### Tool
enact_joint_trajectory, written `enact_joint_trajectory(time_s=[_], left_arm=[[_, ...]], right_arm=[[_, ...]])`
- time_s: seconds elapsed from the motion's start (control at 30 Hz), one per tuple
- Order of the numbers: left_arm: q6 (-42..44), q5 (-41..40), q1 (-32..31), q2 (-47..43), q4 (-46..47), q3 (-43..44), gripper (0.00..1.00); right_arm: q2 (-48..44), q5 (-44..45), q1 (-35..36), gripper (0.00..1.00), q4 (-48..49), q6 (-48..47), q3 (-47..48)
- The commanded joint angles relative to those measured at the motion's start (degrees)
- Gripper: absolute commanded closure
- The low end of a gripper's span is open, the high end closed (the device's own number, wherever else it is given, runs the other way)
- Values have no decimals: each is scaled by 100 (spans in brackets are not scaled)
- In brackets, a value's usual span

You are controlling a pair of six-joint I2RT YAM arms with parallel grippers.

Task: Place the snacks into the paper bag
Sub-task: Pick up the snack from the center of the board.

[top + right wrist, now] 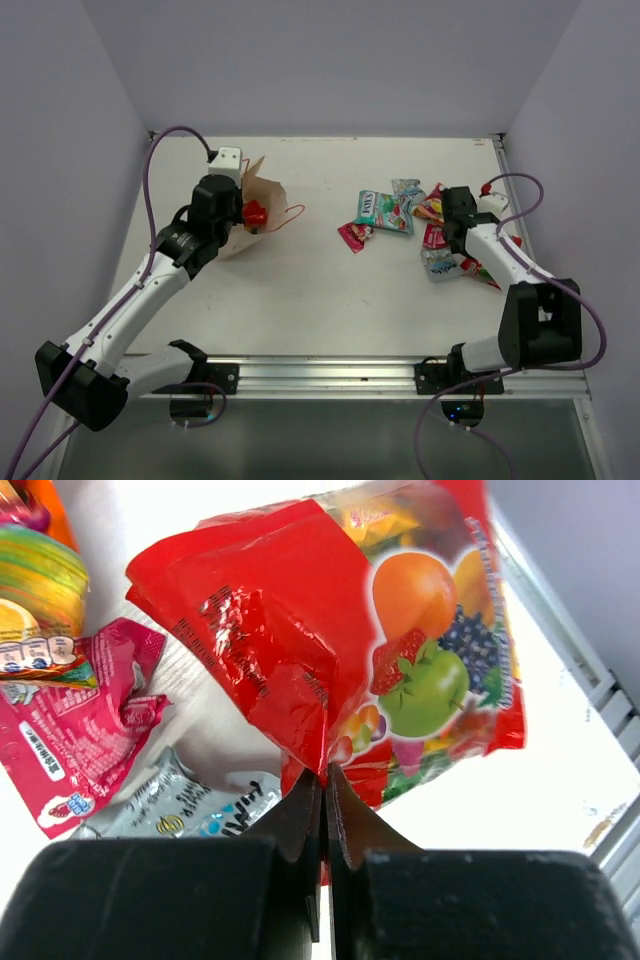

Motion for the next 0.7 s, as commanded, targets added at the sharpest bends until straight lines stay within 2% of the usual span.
enact_joint_trajectory(time_s=[0.0,0.17,0.27,0.37,0.53,0.67], left_arm=[[96,0,76,-29,90,-119,100],[96,0,94,23,90,-110,100],[88,0,103,41,90,-110,100],[79,-26,120,24,81,-101,100],[70,-35,129,-3,98,-127,100],[70,-44,129,32,90,-110,100]], right_arm=[[-728,572,0,100,-188,-55,211],[-1336,652,158,100,-549,-197,606],[-1591,756,526,100,-900,-206,966],[-1723,758,1150,100,-1322,-83,1344],[-1794,-32,1897,100,-1613,-39,1714],[-1549,-236,2705,100,-1779,268,1934]])
